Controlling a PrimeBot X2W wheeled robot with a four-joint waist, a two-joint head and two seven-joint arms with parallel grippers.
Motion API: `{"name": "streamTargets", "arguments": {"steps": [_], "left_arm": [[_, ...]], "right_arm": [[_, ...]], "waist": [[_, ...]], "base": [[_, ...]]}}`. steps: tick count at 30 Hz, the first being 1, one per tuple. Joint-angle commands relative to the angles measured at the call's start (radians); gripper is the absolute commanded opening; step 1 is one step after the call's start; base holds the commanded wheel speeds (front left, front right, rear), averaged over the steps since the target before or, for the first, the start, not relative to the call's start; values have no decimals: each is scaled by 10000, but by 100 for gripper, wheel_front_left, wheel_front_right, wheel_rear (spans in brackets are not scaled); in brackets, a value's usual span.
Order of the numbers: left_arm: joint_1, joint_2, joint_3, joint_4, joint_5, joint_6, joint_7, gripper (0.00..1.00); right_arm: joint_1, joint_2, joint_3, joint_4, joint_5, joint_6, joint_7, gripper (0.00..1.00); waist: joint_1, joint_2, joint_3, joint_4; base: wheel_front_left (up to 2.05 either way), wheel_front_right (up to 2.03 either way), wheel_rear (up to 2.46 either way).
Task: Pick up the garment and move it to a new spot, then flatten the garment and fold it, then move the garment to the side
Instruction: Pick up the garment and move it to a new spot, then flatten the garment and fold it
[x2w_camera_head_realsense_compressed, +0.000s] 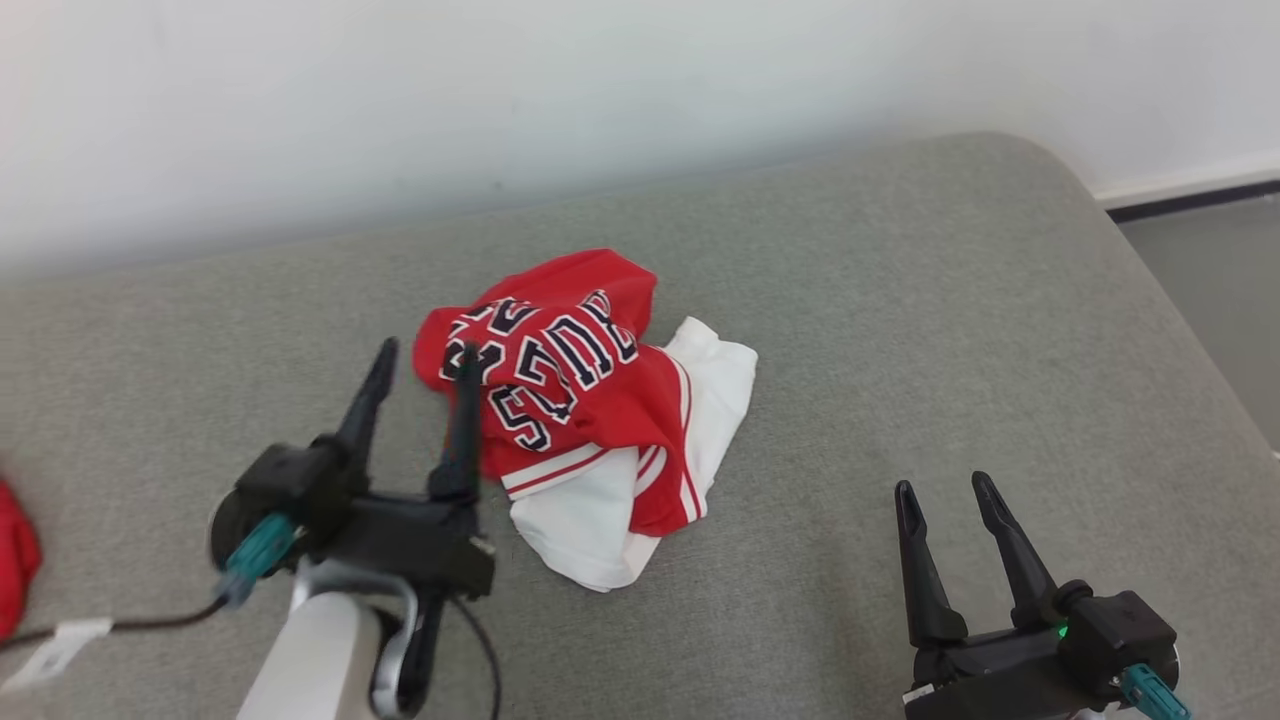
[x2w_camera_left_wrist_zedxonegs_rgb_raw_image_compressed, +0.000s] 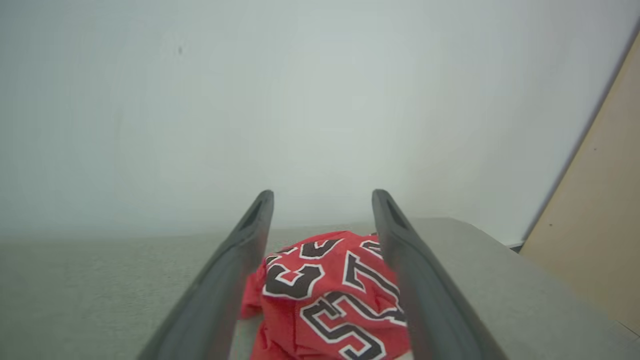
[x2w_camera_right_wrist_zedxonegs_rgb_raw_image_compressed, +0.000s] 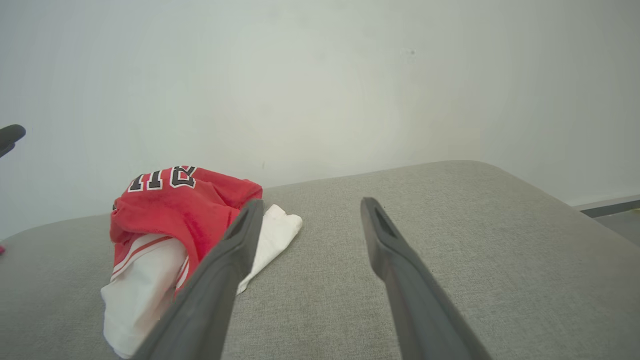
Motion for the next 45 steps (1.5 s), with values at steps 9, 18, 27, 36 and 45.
{"name": "streamTargets", "arguments": {"steps": [9,18,27,36,45], "left_arm": [[2458,439,1402,-1970,1168,438,-23,100],[4214,260,2526,-2387,1890,648,-24,100],[5124,-92,3383,-2877,2209,640,-26,100],[5599,-268,3173,-2810,2453,681,-25,100],[5688,-260,2627,-2592,2550,1065,-25,100]], "right_arm": [[273,-13,-83,-55,-107,34,-21,100],[452,-15,-178,-7,-145,34,-21,100],[759,-15,-320,54,-212,34,-21,100],[1091,-13,-407,129,-283,34,-20,100],[1234,-13,-416,180,-398,34,-20,100]], "waist": [[1,0,-402,761],[1,0,-595,1027],[1,0,-758,1123],[1,0,-926,1133],[1,0,-1033,1091]], "base": [[0,0,0],[0,0,0],[0,0,0],[0,0,0],[0,0,0]]}}
